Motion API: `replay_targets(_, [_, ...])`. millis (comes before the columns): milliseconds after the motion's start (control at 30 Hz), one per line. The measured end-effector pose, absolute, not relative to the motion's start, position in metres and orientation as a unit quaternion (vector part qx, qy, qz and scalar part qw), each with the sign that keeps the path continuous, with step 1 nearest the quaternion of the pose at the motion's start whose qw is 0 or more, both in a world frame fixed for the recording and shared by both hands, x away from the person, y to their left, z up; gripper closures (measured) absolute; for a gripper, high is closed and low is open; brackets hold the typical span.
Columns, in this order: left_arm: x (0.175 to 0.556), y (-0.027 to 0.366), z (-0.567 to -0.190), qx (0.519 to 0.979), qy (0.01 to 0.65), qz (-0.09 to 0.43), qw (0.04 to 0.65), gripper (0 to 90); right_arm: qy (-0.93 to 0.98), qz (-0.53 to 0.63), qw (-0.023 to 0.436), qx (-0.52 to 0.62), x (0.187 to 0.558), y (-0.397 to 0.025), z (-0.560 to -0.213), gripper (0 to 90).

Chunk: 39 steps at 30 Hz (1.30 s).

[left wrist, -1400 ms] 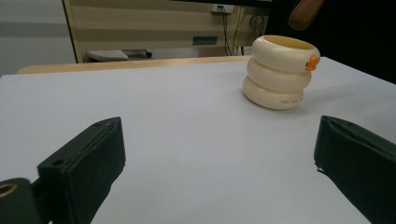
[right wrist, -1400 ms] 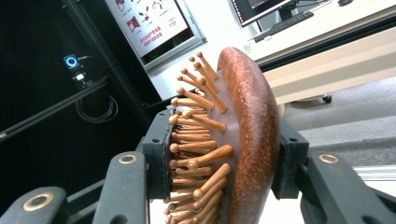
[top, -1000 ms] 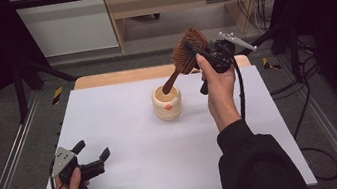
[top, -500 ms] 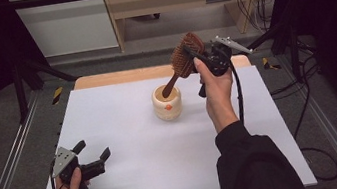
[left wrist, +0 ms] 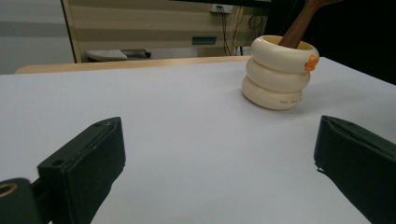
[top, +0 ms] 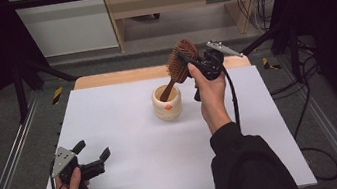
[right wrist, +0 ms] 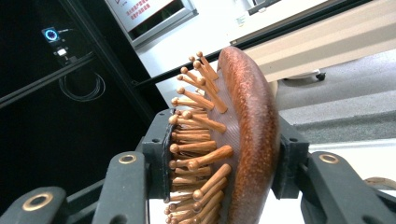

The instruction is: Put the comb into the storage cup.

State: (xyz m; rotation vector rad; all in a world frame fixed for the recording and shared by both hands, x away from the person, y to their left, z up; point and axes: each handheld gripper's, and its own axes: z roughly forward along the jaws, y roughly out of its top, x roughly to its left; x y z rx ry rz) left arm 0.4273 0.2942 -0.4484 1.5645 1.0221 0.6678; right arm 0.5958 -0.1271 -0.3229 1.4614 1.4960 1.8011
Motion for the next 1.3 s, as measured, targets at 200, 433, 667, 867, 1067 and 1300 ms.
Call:
replay_targets(200, [0.428,0.294,-0.449,0.661,0.432,0.28,0.546,2.3,0.534,0.637,0.192,0.522,0.599,-0.124,-0.329,51.1])
replay_targets(433, [0.428,0.294,-0.449,0.661,0.431,0.28,0.546,2.3,0.539,0.632,0.187,0.525,0.601,-0.12,-0.336,51.1])
replay_targets(667, [0.428,0.294,-0.449,0.661,0.431,0.281,0.546,2.3,0.542,0.628,0.189,0.525,0.602,-0.118,-0.339,51.1])
replay_targets(867, [0.428,0.294,-0.449,0.661,0.43,0.281,0.547,2.3,0.544,0.627,0.187,0.526,0.602,-0.117,-0.34,51.1])
replay_targets(1067, [0.428,0.294,-0.448,0.661,0.43,0.281,0.547,2.3,0.545,0.624,0.187,0.528,0.602,-0.115,-0.343,51.1])
replay_targets(1300, [0.428,0.294,-0.448,0.661,0.43,0.281,0.547,2.3,0.55,0.622,0.182,0.527,0.603,-0.112,-0.349,51.1])
